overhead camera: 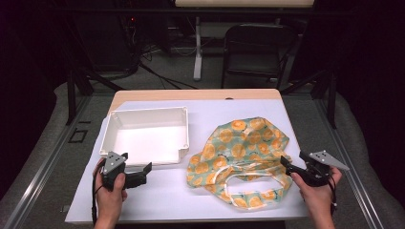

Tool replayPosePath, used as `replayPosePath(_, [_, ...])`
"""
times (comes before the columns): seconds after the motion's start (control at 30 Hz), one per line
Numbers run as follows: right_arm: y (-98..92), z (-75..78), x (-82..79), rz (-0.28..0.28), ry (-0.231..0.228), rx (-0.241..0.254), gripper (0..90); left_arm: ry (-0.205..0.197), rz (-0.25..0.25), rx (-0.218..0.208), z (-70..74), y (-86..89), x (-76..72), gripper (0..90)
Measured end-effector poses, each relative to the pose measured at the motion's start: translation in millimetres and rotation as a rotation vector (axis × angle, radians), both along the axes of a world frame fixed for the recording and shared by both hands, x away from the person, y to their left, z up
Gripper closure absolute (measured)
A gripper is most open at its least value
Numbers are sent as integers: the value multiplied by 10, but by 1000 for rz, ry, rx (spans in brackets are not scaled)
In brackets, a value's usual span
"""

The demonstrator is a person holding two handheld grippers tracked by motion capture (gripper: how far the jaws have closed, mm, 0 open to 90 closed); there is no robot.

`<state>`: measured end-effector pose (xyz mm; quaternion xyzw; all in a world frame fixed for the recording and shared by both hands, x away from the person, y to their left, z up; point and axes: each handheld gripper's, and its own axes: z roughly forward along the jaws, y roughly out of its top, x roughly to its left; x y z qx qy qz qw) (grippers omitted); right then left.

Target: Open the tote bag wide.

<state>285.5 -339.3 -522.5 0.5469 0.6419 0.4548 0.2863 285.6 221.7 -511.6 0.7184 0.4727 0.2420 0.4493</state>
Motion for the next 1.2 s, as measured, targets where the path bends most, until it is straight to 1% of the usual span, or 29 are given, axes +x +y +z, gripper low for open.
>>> replayPosePath(0.07, [8,10,9,4,-1,3,218,2,-3,-9,2,-31,16,55])
replayPosePath(0.2, [27,24,26,15,-3,13,234,-2,-12,-11,24,-87,20,66])
replayPosePath(0.23, [43,38,40,27,-8,14,244,-9,-23,-16,48,-142,20,71])
replayPosePath(0.33, [70,56,58,29,-9,27,260,-16,-48,-21,87,-259,26,92])
replayPosePath(0.4, [96,62,74,34,-10,35,266,-19,-70,-27,110,-386,41,114])
replayPosePath(0.43, [96,62,74,34,-10,35,266,-19,-70,-27,110,-386,41,126])
replayPosePath(0.47, [128,67,98,42,-14,35,273,-18,-87,-24,120,-517,56,141])
replayPosePath(0.53, [152,66,115,62,-11,32,281,-21,-125,-25,125,-675,71,150])
replayPosePath(0.6, [195,59,121,78,-10,30,281,-19,-169,-15,119,-852,75,152])
replayPosePath(0.67, [226,44,119,96,-6,17,282,-14,-214,-5,93,-1039,71,155])
replayPosePath(0.7, [226,44,119,96,-6,17,282,-14,-214,-5,93,-1039,71,155])
replayPosePath(0.73, [234,29,116,102,3,15,280,-1,-253,6,53,-1224,60,149])
replayPosePath(0.77, [234,29,116,102,3,15,280,-1,-253,6,53,-1224,60,151])
replayPosePath(0.8, [226,8,116,110,10,17,276,12,-281,4,1,-1384,45,154])
replayPosePath(0.83, [228,1,118,110,7,24,261,22,-292,6,-25,-1458,34,154])
replayPosePath(0.87, [227,-4,117,105,10,18,232,24,-302,13,-52,-1523,20,155])
replayPosePath(0.9, [241,-15,122,100,6,26,200,31,-319,16,-79,-1577,8,156])
replayPosePath(0.93, [239,-15,128,111,17,16,169,35,-330,22,-105,-1621,-2,155])
replayPosePath(0.97, [251,-22,136,111,28,12,144,44,-337,21,-131,-1661,-16,156])
replayPosePath(1.0, [272,-33,151,113,34,17,139,48,-347,33,-154,-1695,-27,155])
replayPosePath(1.03, [282,-37,163,127,48,3,136,53,-350,44,-178,-1729,-43,156])
replayPosePath(1.07, [299,-47,177,140,51,-1,132,60,-355,50,-204,-1761,-56,158])
replayPosePath(1.1, [322,-59,193,149,57,2,121,69,-368,63,-234,-1789,-67,158])
replayPosePath(1.13, [322,-59,193,149,57,2,121,69,-368,63,-234,-1789,-67,158])
replayPosePath(1.17, [372,-94,230,181,81,-4,87,86,-372,81,-283,-1832,-71,157])
replayPosePath(1.2, [390,-107,241,193,89,-13,84,98,-372,92,-311,-1849,-65,158])
